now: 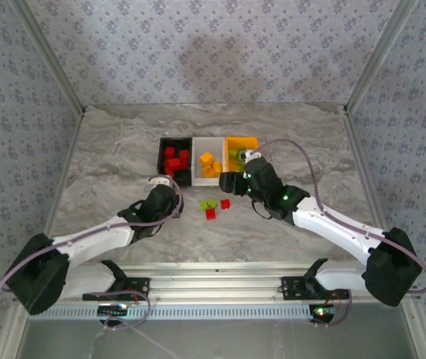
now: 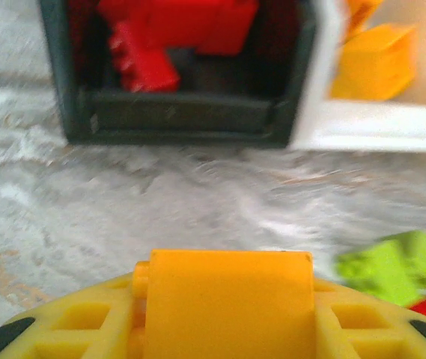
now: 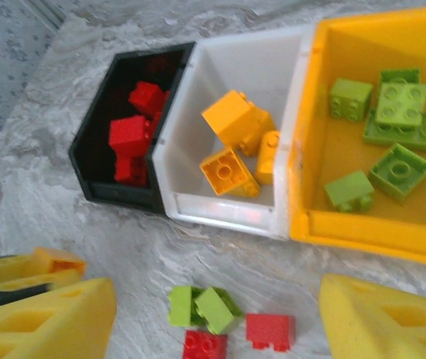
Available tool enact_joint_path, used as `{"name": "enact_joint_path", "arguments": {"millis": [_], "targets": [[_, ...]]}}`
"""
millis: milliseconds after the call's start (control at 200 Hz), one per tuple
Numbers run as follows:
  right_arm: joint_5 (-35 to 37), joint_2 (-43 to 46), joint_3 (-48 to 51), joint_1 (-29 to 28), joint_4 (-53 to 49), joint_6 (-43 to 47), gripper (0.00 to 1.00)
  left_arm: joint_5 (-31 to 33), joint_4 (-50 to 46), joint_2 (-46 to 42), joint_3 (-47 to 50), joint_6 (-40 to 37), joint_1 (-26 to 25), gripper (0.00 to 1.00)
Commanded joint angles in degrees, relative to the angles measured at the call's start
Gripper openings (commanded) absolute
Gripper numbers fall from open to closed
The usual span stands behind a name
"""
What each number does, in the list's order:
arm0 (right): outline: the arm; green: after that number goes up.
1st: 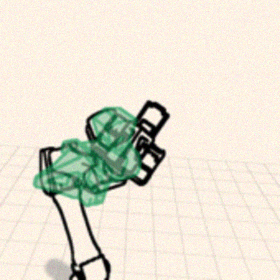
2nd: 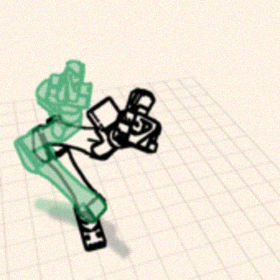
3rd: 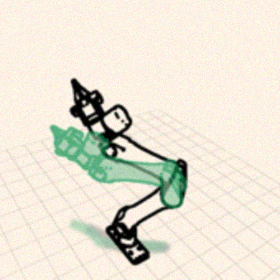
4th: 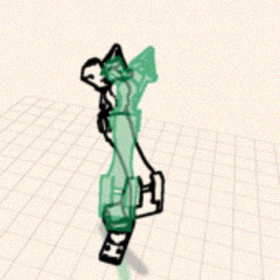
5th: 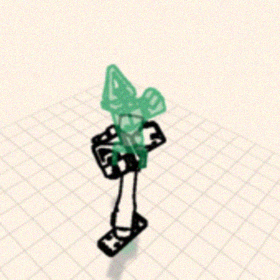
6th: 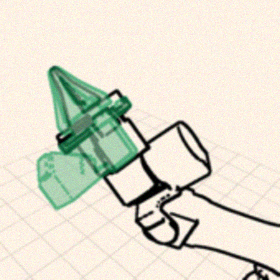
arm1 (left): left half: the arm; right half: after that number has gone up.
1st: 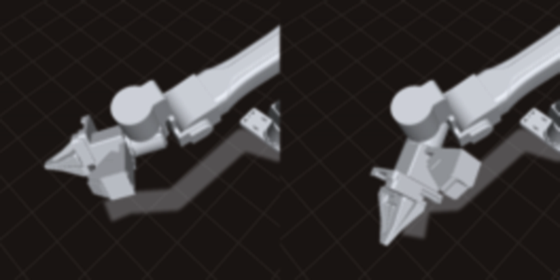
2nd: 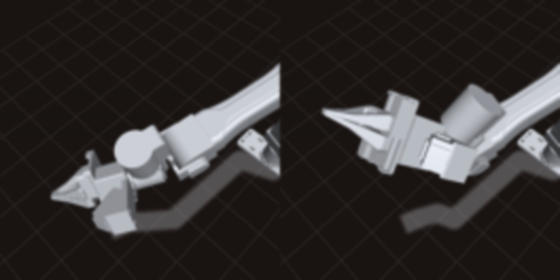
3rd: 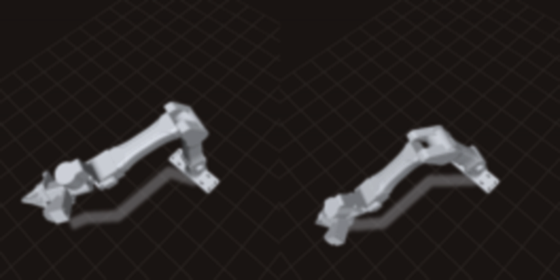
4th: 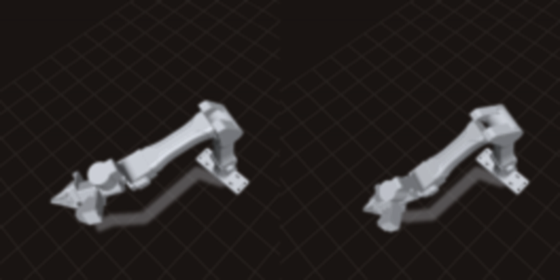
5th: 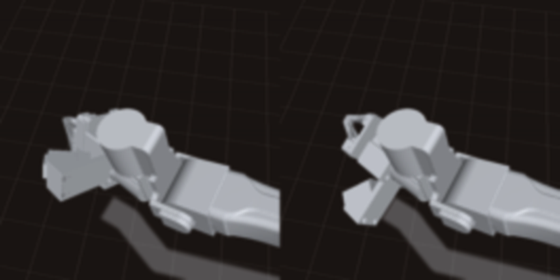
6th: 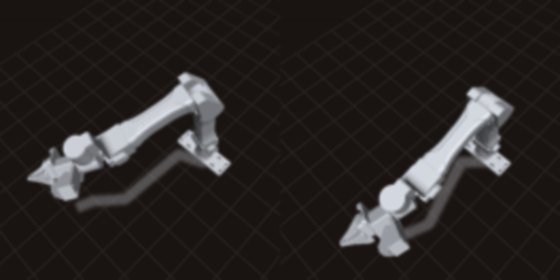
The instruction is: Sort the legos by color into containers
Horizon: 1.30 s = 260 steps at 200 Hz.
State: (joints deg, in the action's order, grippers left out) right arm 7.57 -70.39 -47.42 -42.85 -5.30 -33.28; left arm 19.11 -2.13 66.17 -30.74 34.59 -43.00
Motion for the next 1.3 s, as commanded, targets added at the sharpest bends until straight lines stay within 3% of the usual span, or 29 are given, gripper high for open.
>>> {"name": "enact_joint_path", "arguments": {"millis": [0, 165, 430, 670, 750, 874, 999, 1209, 1239, 1294], "targets": [[2.7, 2.1, 3.1, 0.6, -1.5, -3.8, 0.74, -1.9, -4.3, 0.3, -8.5, -0.3, -0.8, 0.41], [3.7, 4.6, 7.8, 0.8, -3.4, -6.6, 0.73, -5.3, -5.6, 13.2, -23.6, -4.0, -1.3, 0.42], [4.6, 10.9, 11.7, 0.7, -8.2, -8.7, 0.73, -5.5, -11.3, 35.0, -46.7, -8.6, 1.0, 0.41], [3.7, 13.8, 13.1, 0.2, -10.3, -9.7, 0.73, -6.1, -16.2, 44.9, -58.2, -9.6, 3.6, 0.42], [3.7, 14.4, 13.5, 0.0, -10.6, -9.9, 0.74, -6.2, -18.0, 47.0, -60.9, -10.0, 3.6, 0.49], [3.5, 15.0, 13.7, -0.2, -11.3, -10.1, 0.75, -6.3, -18.6, 47.4, -62.2, -9.5, 3.6, 0.66], [2.9, 14.1, 13.6, -0.5, -11.2, -9.9, 0.76, -6.7, -18.8, 44.6, -63.1, -9.7, 2.6, 0.77], [1.8, 7.7, 11.5, -1.1, -9.3, -8.6, 0.76, -6.7, -16.4, 32.5, -57.6, -10.7, -2.1, 0.92], [1.5, 6.3, 11.0, -1.2, -8.9, -8.2, 0.76, -6.8, -15.6, 30.3, -55.7, -10.5, -2.9, 0.99], [1.2, 3.5, 9.8, -1.4, -8.2, -7.6, 0.76, -6.7, -14.5, 26.3, -51.8, -9.9, -4.3, 0.99]]}}
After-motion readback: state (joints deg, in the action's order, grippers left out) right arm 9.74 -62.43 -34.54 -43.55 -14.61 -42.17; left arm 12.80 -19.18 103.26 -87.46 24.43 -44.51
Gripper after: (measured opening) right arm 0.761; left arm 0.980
